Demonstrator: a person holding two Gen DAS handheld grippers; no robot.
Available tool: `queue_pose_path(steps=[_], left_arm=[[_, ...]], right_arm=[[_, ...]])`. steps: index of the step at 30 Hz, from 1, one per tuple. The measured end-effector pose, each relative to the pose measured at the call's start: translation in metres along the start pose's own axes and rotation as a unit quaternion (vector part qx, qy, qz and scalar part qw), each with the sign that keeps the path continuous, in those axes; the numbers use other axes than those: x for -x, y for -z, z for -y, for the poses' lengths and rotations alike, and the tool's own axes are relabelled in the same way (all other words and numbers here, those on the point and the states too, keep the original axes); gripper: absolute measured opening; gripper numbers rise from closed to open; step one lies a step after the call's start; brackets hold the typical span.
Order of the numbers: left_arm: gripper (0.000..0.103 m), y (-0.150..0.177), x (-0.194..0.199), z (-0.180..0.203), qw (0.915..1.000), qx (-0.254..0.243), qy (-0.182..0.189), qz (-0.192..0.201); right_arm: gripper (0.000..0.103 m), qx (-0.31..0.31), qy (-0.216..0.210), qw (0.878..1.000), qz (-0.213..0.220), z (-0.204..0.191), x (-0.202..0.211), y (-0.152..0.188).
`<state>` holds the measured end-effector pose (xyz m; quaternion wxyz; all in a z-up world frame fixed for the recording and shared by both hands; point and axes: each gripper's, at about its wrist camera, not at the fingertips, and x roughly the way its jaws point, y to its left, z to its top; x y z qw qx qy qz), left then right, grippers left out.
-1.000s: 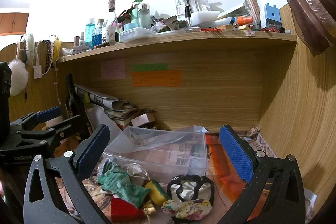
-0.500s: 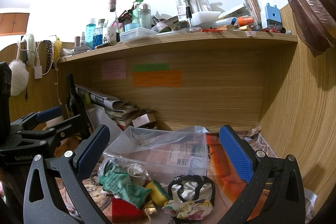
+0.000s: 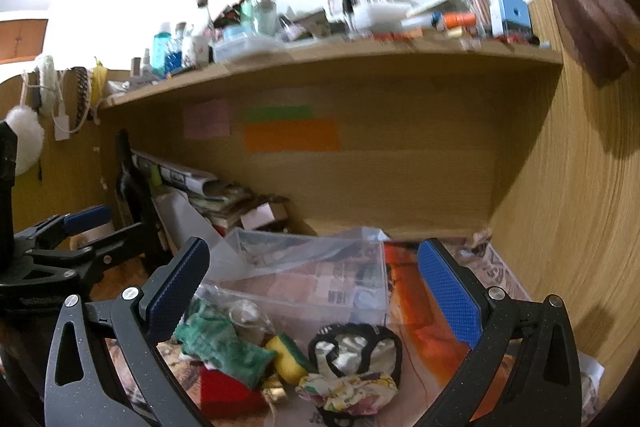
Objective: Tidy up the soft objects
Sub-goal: 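Grasp the green knitted sock with the left tool while the right tool grasps the floral scrunchie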
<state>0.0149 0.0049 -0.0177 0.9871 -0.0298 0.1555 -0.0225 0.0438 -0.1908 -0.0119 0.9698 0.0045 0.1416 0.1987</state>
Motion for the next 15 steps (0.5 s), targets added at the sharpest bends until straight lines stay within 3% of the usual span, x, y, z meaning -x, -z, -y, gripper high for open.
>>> queue_pose_path(steps=[9, 12, 15], left_arm=[[0.101, 0.036, -0.031, -0.003, 0.9965, 0.005, 0.018, -0.082], [0.091, 0.048, -0.042, -0.003, 0.9934, 0.01, 0.024, -0.112], [0.081, 0.06, -0.052, -0.005, 0.9898, 0.021, 0.033, -0.137]], right_arm=[[0.103, -0.015, 0.008, 0.997, -0.081, 0.021, -0.026, 0.036], [0.103, -0.016, 0.012, 0.994, -0.105, 0.026, -0.032, 0.05], [0.097, -0.02, 0.013, 0.992, -0.123, 0.034, -0.035, 0.061]])
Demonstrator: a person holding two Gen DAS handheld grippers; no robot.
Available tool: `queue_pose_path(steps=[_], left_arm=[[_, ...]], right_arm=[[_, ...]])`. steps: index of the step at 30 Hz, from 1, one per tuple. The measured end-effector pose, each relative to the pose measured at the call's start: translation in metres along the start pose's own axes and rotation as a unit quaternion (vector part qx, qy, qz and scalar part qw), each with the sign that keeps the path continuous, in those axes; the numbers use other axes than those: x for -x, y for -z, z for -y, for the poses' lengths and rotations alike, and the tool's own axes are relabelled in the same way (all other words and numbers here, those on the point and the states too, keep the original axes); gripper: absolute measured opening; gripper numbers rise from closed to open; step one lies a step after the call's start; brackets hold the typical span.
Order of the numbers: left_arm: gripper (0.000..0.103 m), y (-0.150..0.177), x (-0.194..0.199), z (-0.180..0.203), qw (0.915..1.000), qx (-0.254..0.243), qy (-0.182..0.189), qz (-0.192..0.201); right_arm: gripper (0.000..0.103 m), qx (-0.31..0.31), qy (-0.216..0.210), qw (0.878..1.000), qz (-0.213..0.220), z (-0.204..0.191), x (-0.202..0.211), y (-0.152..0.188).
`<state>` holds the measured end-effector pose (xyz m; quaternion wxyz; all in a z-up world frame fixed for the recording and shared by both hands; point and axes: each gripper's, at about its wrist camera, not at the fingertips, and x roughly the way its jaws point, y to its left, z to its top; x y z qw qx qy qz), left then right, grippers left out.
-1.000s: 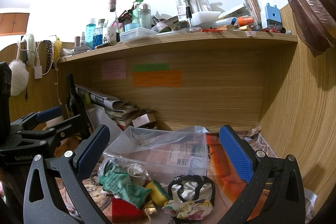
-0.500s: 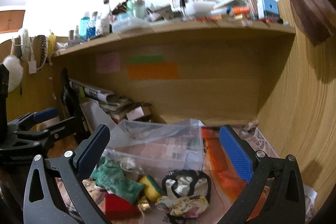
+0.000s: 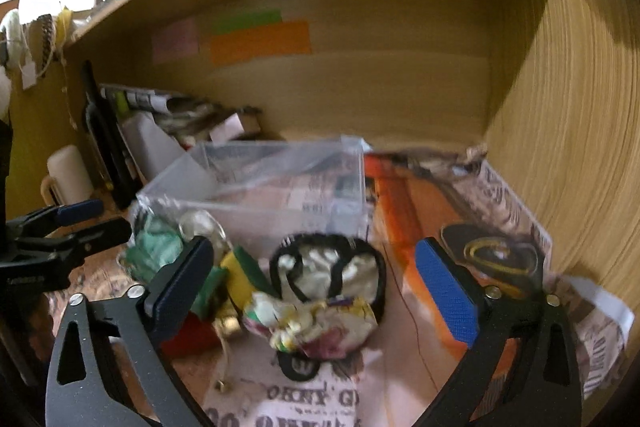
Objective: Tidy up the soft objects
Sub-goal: 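Grasp the green knitted sock with the left tool while the right tool grasps the floral scrunchie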
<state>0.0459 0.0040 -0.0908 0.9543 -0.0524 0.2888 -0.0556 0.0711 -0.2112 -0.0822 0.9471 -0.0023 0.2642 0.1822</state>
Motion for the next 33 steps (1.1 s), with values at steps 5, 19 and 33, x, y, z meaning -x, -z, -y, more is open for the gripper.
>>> queue_pose_path(steps=[5, 19, 33], left_arm=[[0.055, 0.011, -0.012, -0.001, 0.9994, 0.01, 0.012, -0.03], [0.08, 0.025, -0.045, 0.005, 0.9962, 0.015, 0.014, -0.085], [0.042, 0.029, -0.062, 0.0, 0.9956, 0.019, -0.008, -0.091]], right_arm=[[0.079, -0.007, -0.007, 1.0, -0.029, 0.008, -0.005, 0.012], [0.068, -0.019, -0.036, 0.995, -0.094, 0.012, -0.021, 0.037], [0.029, -0.029, -0.072, 0.99, -0.119, 0.012, -0.021, 0.05]])
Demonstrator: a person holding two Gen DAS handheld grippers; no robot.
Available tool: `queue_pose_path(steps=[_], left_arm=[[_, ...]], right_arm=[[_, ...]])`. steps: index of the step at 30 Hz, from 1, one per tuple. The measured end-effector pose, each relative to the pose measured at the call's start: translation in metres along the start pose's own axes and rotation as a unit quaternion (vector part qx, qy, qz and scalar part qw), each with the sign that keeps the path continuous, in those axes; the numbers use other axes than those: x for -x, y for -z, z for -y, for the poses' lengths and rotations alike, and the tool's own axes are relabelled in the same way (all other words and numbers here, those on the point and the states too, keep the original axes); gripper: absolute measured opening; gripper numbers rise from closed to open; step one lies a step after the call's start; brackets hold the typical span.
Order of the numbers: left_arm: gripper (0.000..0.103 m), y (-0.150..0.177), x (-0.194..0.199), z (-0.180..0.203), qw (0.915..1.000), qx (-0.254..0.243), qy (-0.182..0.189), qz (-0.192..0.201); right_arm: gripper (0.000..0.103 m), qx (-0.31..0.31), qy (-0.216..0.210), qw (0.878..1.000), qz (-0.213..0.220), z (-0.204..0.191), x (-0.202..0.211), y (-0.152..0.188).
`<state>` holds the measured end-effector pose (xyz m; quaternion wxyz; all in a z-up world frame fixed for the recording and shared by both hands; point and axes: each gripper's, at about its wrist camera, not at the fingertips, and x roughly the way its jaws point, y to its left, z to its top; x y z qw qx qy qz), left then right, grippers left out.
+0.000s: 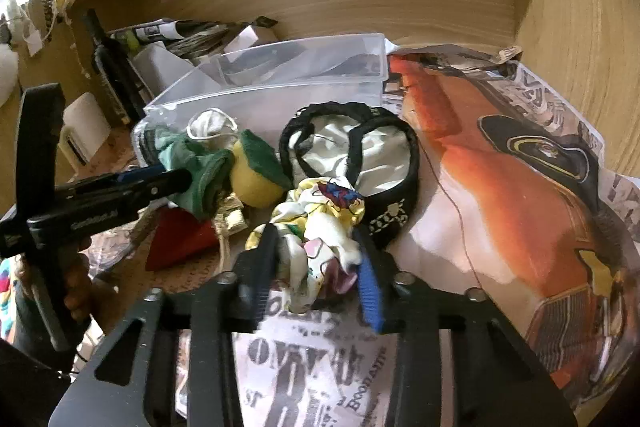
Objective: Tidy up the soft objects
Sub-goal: 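Grasp the green knitted sock with the left tool while the right tool grasps the floral scrunchie, then carry both items over the clear box while the right tool releases the scrunchie inside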
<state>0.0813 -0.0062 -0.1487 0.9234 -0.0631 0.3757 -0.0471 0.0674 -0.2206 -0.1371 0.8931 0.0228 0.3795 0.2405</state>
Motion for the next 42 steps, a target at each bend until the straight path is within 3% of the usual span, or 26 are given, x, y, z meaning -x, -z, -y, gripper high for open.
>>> queue_pose_path(steps=[4, 8, 16, 23, 30, 38, 42], left_arm=[[0.027, 0.004, 0.006, 0.001, 0.9999, -0.011, -0.008, 0.008], [0.008, 0.003, 0.018, 0.002, 0.9997, -0.013, -0.002, 0.021], [0.007, -0.007, 0.048, 0.011, 0.9978, -0.028, 0.01, 0.06], [0.006, -0.029, 0.077, 0.02, 0.9923, -0.037, 0.013, 0.117], [0.006, -0.058, 0.09, 0.015, 0.9856, -0.04, -0.005, 0.164], [0.007, -0.089, 0.075, 0.0, 0.9856, -0.037, -0.023, 0.163], [0.007, -0.105, 0.055, -0.013, 0.9895, -0.031, -0.022, 0.139]], right_arm=[[0.016, 0.001, 0.002, 1.0, 0.011, -0.004, 0.004, -0.002], [0.014, -0.003, 0.004, 1.0, 0.03, -0.004, 0.012, -0.006], [0.014, 0.0, 0.008, 0.997, 0.075, -0.006, 0.033, -0.022], [0.014, 0.011, 0.009, 0.992, 0.129, -0.011, 0.053, -0.045], [0.014, 0.025, 0.003, 0.986, 0.165, -0.019, 0.055, -0.072], [0.014, 0.045, -0.001, 0.985, 0.165, -0.026, 0.031, -0.104], [0.014, 0.056, 0.002, 0.987, 0.149, -0.027, 0.012, -0.118]])
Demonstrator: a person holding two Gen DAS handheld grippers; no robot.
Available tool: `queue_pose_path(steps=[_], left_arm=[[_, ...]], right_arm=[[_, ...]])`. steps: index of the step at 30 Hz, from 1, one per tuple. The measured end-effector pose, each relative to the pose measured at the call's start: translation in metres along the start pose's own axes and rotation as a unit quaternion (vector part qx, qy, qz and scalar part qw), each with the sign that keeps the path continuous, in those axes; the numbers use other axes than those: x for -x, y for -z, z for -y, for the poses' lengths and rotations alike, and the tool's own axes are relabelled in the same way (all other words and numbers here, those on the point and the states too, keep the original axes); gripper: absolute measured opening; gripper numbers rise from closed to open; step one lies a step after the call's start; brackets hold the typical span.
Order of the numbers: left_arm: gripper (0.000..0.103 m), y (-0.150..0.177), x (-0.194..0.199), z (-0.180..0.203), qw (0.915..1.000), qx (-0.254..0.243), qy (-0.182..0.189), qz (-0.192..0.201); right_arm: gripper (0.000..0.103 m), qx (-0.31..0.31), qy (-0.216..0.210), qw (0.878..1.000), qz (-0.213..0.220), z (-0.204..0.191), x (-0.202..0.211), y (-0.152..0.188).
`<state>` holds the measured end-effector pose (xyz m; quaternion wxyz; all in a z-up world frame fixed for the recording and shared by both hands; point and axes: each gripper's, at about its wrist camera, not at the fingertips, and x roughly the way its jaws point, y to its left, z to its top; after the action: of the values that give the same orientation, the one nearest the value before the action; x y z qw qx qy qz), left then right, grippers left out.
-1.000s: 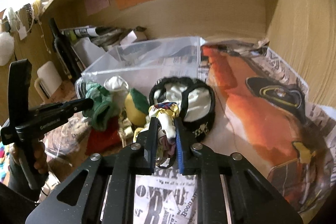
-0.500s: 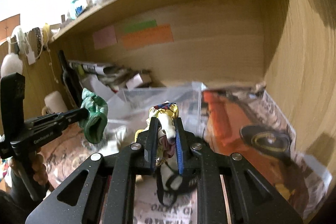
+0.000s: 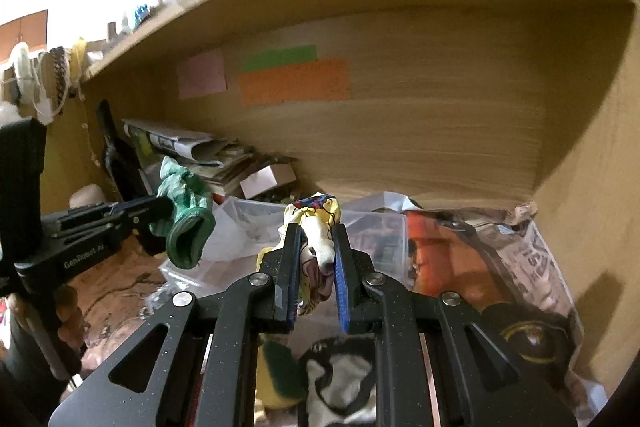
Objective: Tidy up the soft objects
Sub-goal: 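Carry both items over the clear box while the right tool releases the scrunchie inside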
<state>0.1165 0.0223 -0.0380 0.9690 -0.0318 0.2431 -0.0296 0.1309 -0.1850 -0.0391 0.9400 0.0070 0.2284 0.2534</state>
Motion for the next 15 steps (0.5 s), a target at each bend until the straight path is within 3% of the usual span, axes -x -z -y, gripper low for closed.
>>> queue_pose_path(steps=[15], left_arm=[[0.007, 0.001, -0.091, -0.006, 0.9902, -0.031, 0.007, -0.136]], right_arm=[[0.014, 0.01, -0.007, 0.99, -0.142, 0.013, -0.095, 0.01]])
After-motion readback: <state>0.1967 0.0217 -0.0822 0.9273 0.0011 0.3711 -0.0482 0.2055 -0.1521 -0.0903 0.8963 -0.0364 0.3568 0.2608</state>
